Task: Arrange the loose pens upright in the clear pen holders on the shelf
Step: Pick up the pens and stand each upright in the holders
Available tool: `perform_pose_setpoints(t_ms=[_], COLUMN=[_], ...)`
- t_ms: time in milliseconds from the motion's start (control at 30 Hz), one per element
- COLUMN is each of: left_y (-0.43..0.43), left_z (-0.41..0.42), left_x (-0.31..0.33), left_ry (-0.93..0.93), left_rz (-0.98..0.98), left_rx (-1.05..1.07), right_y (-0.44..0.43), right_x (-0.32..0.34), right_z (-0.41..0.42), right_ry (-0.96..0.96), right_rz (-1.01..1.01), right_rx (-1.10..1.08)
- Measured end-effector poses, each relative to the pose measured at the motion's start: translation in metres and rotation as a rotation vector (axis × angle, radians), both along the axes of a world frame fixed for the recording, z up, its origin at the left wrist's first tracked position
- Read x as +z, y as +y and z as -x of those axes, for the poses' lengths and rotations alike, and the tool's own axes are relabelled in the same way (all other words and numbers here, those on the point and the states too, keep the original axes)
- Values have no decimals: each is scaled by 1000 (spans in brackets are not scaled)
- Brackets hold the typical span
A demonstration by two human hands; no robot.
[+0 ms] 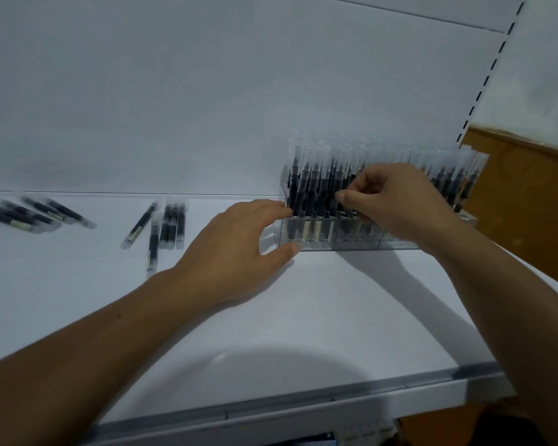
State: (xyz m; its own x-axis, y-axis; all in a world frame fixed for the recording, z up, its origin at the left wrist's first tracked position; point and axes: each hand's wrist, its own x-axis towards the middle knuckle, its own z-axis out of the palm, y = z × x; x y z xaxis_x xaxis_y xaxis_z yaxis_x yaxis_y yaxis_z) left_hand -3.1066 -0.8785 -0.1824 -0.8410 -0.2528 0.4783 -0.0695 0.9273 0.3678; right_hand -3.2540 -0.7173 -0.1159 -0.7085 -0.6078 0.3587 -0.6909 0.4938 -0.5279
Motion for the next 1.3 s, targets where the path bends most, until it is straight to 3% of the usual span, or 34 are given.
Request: perform_pose_setpoints(t_ms=[133,300,467,633,733,967,1100,1300], left_y=[-3,-45,-93,-100,-103,-105,-108,-114], left_z=[-1,-22,-72,-90,-89,-81,-70,-68], left_x=[6,35,30,14,11,13,17,31], left_ry=[7,-35,-191,-309,-358,-273,-367,-361], left_rz=[-92,-127,-151,-353,-380,-220,-165,-416], left_rx=[19,297,534,286,307,573,705,715], right_y=[6,-38,-109,-161,-165,-160,-162,-164], right_x=[3,-5,-20,-43,-58,-57,-54,-57], right_z=[-17,-60,-84,-89,-89,-81,-75,-67], right_ry=[-14,-65,44,103,121,150,109,-36], right_rz=[-64,-150,-233,-247,-298,-235,-224,-244], right_rx=[55,288,447,515,548,438,362,286])
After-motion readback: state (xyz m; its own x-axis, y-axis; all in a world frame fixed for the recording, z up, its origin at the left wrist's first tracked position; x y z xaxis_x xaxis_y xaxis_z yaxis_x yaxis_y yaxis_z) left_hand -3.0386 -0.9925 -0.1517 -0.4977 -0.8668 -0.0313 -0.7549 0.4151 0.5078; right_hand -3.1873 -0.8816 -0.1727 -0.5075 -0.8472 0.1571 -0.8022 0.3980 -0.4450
